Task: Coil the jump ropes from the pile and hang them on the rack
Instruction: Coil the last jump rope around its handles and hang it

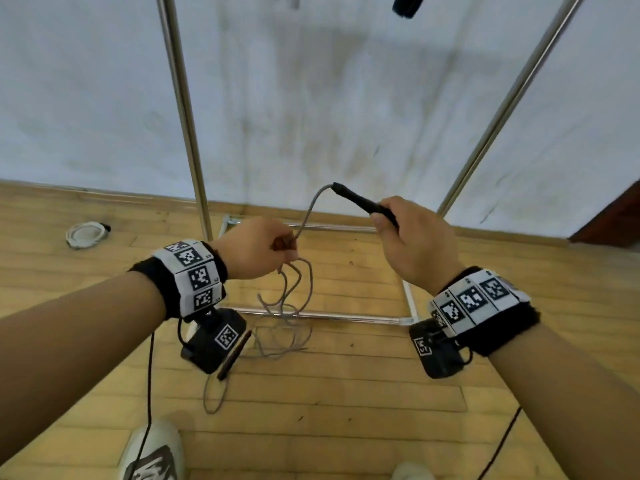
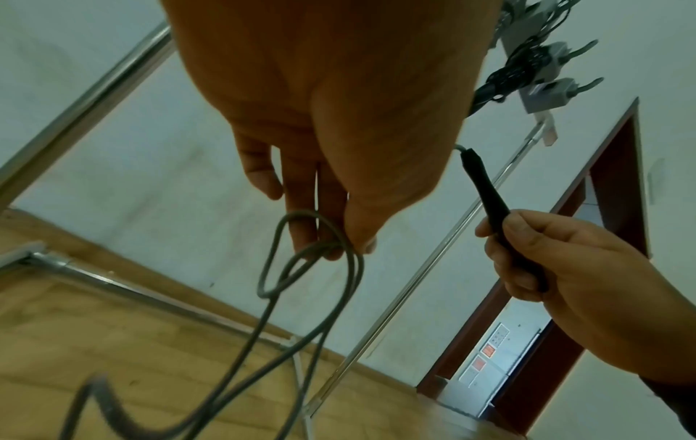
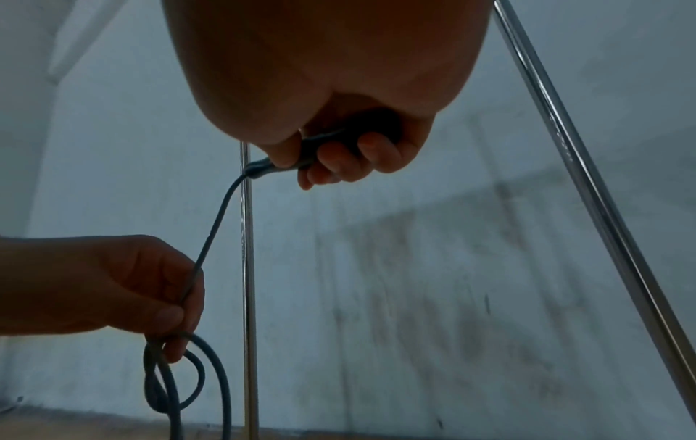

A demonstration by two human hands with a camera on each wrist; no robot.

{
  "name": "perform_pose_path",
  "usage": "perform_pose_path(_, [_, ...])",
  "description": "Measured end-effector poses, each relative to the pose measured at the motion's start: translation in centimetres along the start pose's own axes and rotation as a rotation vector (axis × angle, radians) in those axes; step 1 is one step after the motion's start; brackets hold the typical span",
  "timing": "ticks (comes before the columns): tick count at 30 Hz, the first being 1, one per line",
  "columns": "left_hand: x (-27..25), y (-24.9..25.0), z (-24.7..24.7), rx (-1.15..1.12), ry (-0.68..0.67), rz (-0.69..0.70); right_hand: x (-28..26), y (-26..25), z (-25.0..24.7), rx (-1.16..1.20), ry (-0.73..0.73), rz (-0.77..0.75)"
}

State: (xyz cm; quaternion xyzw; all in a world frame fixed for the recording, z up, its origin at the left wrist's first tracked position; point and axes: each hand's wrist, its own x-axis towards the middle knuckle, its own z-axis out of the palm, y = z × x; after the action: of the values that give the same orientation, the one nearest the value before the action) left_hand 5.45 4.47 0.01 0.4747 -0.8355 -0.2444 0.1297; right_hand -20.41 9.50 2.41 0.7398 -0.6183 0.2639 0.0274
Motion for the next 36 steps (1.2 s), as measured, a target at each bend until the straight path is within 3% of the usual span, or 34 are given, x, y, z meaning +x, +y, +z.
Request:
perform_pose_path(2, [-0.2, 1.0, -1.3, -0.024, 0.046, 0.023, 0.5, -0.3, -1.5, 0.015, 0.040, 0.026])
perform_pose_path(8, [-0.5, 1.9, -3.4, 0.078, 0.014, 0.014, 1.6, -0.7, -5.5, 0.060, 0.195, 0.070])
perform_pose_path(18, [0.2, 2.1, -3.0, 0.144, 0.031, -0.046, 0.5, 1.5, -6.2, 0.218, 0.184, 0.258])
perform_pose_path(22, [0.5, 2.7, -2.9, 0.151, 0.003, -0.003, 1.0, 3.0, -6.6, 0.248, 0.215, 0.287])
perform_pose_path(26, [0.8, 2.3, -2.7, 0.009, -0.042, -0.032, 1.4, 3.9, -6.0, 0.314, 0.227, 0.295])
perform_pose_path(36, [1.8, 1.1, -2.9, 0.005, 0.074, -0.122, 2.7, 4.5, -5.2, 0.461, 0.215, 0.368])
